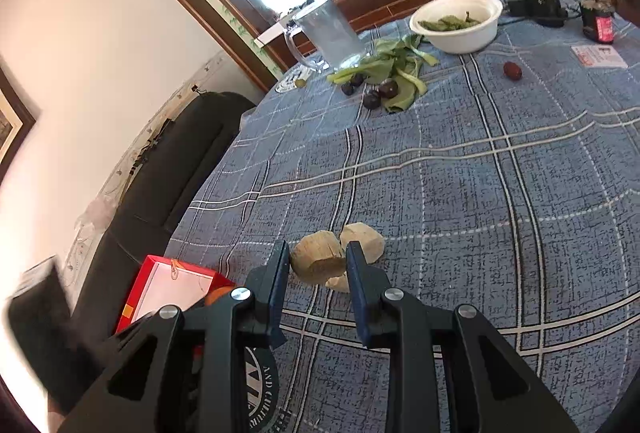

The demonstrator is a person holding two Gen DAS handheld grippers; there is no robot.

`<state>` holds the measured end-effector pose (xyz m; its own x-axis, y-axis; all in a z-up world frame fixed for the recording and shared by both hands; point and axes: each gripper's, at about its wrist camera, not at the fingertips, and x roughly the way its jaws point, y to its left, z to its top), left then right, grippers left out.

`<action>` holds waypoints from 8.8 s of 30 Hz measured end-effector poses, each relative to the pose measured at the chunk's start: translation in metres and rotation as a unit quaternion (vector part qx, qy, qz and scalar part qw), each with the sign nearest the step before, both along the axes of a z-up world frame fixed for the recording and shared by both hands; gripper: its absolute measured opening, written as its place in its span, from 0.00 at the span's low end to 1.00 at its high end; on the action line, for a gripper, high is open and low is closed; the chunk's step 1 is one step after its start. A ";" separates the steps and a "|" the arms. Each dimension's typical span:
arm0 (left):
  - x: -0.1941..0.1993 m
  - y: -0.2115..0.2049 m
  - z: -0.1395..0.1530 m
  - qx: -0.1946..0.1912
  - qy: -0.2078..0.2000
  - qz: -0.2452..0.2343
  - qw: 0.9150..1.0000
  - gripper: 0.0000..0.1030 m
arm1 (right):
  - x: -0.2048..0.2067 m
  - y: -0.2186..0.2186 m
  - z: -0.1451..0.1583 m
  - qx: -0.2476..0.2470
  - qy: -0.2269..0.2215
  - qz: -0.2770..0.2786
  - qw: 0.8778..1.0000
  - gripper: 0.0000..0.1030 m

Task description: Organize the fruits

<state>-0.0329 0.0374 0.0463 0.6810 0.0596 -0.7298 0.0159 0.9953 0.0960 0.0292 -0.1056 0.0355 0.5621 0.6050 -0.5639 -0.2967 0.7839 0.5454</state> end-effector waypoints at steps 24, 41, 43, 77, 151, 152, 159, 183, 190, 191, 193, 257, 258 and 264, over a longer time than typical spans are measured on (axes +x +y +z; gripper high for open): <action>-0.114 0.101 0.045 0.075 -0.136 0.122 0.980 0.34 | -0.063 0.063 0.014 -0.127 -0.167 0.040 0.977 0.27; -0.146 0.189 0.025 0.080 -0.132 0.213 0.965 0.34 | -0.135 0.188 0.013 -0.125 -0.184 0.202 0.954 0.27; -0.148 0.195 0.022 0.080 -0.130 0.218 0.964 0.34 | -0.140 0.197 0.008 -0.131 -0.183 0.213 0.951 0.27; -0.147 0.223 -0.020 0.070 -0.071 0.234 0.967 0.34 | -0.179 0.246 -0.031 -0.170 -0.155 0.311 0.922 0.27; 0.060 -0.038 -0.032 0.024 0.044 -0.018 0.999 0.73 | 0.065 -0.040 -0.020 0.017 0.065 -0.022 0.998 0.30; 0.062 -0.039 -0.033 0.023 0.046 -0.017 0.999 0.69 | 0.065 -0.040 -0.020 0.016 0.064 -0.021 0.998 0.30; 0.067 -0.046 -0.040 -0.005 0.067 -0.043 0.997 0.24 | 0.063 -0.039 -0.020 0.015 0.060 -0.024 0.998 0.30; -0.080 0.142 0.056 -0.016 -0.077 0.149 0.986 0.23 | -0.004 0.050 0.004 -0.025 -0.051 0.112 0.992 0.30; -0.100 0.203 0.040 0.027 -0.070 0.220 0.973 0.23 | -0.027 0.114 0.001 -0.056 -0.023 0.161 0.985 0.30; -0.101 0.205 0.038 0.025 -0.071 0.221 0.972 0.23 | -0.029 0.123 0.002 -0.060 -0.026 0.167 0.984 0.30; -0.100 0.208 0.034 0.020 -0.073 0.217 0.973 0.23 | -0.031 0.145 0.005 -0.057 -0.027 0.179 0.982 0.30; -0.287 0.062 0.117 0.050 -0.241 0.101 0.964 1.00 | -0.304 0.017 0.088 -0.056 -0.282 -0.061 0.956 1.00; -0.292 0.064 0.117 0.046 -0.244 0.108 0.963 1.00 | -0.310 0.017 0.086 -0.051 -0.290 -0.063 0.954 1.00; -0.304 0.079 0.112 0.038 -0.263 0.167 0.949 1.00 | -0.311 0.028 0.077 -0.062 -0.294 -0.055 0.952 1.00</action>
<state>-0.3372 0.1168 0.1579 0.8839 0.3761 -0.2780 -0.3702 0.9259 0.0754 -0.2823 -0.0781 0.1129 0.8587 0.4734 -0.1963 -0.4343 0.8756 0.2116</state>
